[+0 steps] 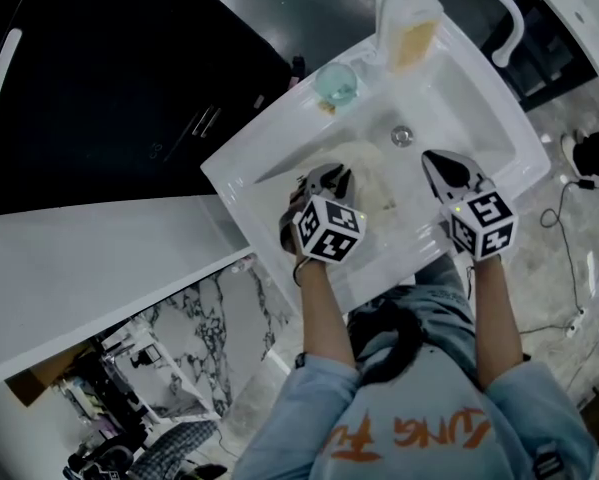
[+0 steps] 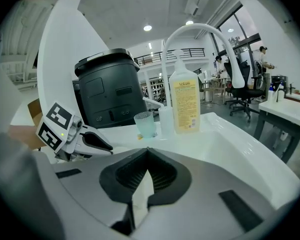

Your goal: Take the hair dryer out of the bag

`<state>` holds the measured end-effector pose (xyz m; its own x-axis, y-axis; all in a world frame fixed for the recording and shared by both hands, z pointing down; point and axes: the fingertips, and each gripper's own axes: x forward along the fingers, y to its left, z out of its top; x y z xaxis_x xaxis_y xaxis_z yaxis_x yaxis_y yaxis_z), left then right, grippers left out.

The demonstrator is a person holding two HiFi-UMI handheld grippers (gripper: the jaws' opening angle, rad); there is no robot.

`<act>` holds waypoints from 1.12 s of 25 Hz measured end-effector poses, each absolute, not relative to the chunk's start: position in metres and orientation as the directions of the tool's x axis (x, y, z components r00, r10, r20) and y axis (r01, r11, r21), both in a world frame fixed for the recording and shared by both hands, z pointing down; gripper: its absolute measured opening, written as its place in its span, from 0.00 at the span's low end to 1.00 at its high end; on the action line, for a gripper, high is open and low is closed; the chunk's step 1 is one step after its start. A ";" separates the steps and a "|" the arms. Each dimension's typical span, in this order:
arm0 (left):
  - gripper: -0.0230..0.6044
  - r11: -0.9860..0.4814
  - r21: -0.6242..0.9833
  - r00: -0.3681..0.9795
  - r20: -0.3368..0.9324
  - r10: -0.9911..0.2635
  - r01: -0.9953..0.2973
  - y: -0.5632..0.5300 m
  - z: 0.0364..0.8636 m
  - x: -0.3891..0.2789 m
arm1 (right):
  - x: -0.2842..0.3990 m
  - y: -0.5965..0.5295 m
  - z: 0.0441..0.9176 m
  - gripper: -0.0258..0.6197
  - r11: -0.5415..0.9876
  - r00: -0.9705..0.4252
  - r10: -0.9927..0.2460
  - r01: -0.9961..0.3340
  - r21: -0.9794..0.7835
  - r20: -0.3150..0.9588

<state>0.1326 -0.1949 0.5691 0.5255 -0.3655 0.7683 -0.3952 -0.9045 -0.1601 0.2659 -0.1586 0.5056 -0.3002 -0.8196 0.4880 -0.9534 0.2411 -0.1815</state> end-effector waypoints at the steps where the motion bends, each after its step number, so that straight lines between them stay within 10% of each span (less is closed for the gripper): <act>1: 0.11 -0.901 -0.166 0.520 0.769 -0.372 -0.400 -0.195 0.569 0.131 | 0.266 -0.159 0.506 0.04 0.242 -0.301 -0.819 -0.953 -0.182 0.489; 28: 0.05 -0.767 -0.111 0.563 0.614 -0.553 -0.632 -0.190 0.517 0.053 | 0.190 -0.187 0.531 0.04 0.447 -0.474 -0.706 -0.875 -0.187 0.527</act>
<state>0.0531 -0.1904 0.5172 0.5632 -0.5527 0.6143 -0.6316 -0.7673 -0.1112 0.1905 -0.1868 0.5309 -0.4736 -0.7060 0.5266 -0.8746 0.4474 -0.1867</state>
